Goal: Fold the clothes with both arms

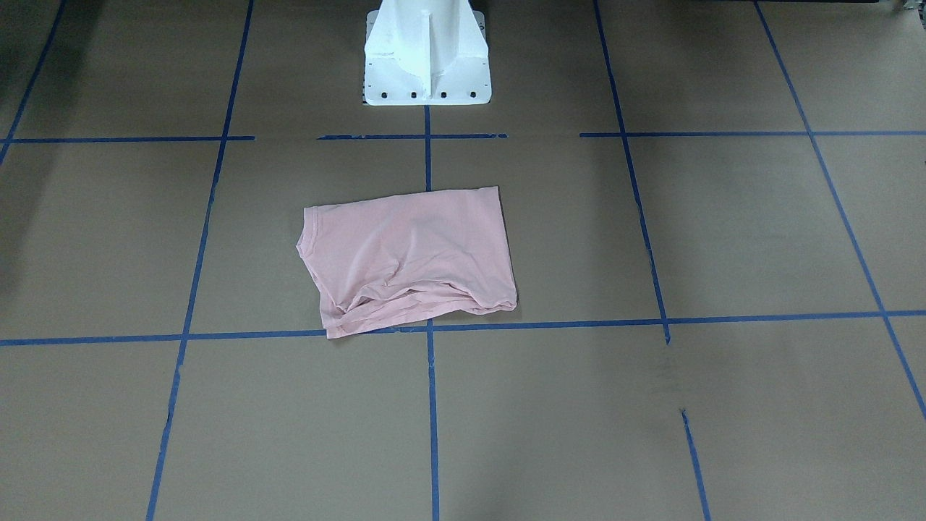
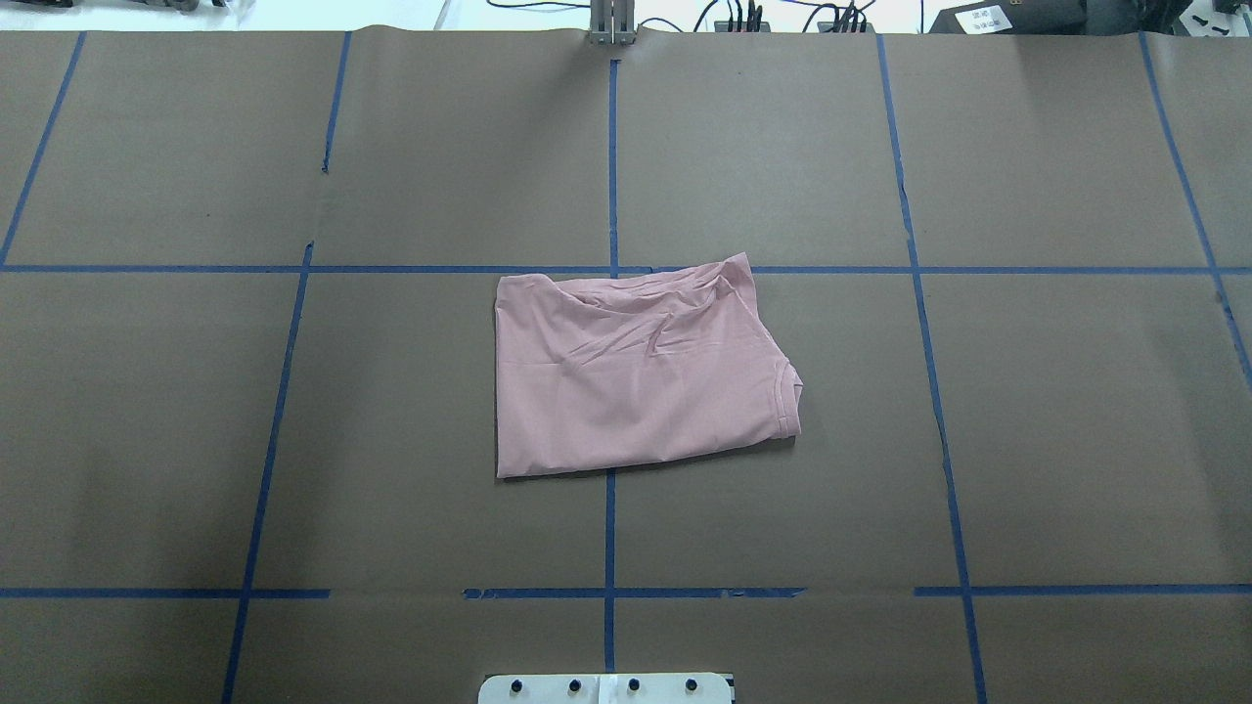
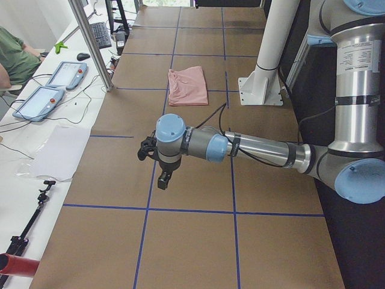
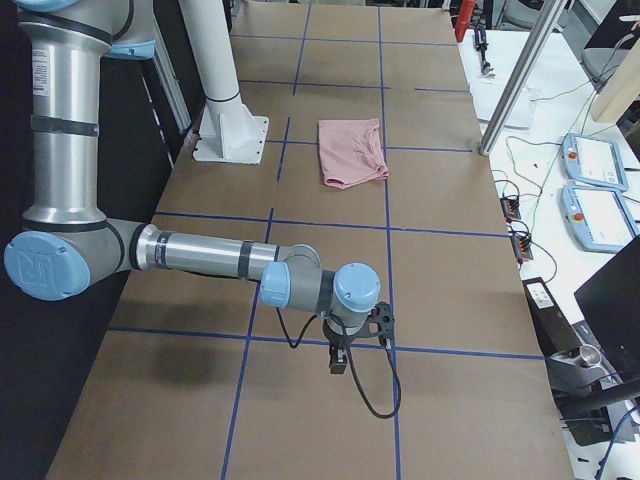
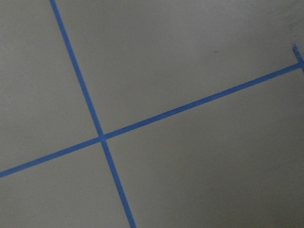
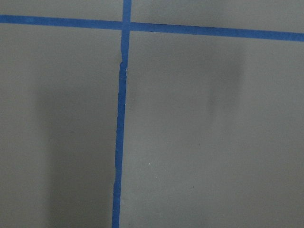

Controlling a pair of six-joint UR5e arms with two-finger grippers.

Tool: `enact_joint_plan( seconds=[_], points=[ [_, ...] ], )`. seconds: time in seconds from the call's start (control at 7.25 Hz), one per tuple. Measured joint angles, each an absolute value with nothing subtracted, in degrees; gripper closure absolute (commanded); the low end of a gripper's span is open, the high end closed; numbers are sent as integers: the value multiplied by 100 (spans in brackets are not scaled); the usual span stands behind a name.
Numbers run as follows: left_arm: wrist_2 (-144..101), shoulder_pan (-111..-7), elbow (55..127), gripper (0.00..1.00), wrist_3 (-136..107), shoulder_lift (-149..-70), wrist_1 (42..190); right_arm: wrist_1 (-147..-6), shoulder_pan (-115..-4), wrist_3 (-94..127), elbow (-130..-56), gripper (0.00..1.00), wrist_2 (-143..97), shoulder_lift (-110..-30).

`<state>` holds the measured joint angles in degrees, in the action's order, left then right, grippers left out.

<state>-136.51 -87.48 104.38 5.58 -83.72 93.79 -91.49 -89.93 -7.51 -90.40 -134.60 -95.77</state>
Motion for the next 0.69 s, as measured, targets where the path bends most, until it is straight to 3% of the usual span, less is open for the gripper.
enact_joint_plan(
  seconds=[0.69],
  points=[
    [-13655,-9109,10287,0,1295,-7690,9289,-9186,-9087,-736,-9518,0,-13405,-9739]
  ],
)
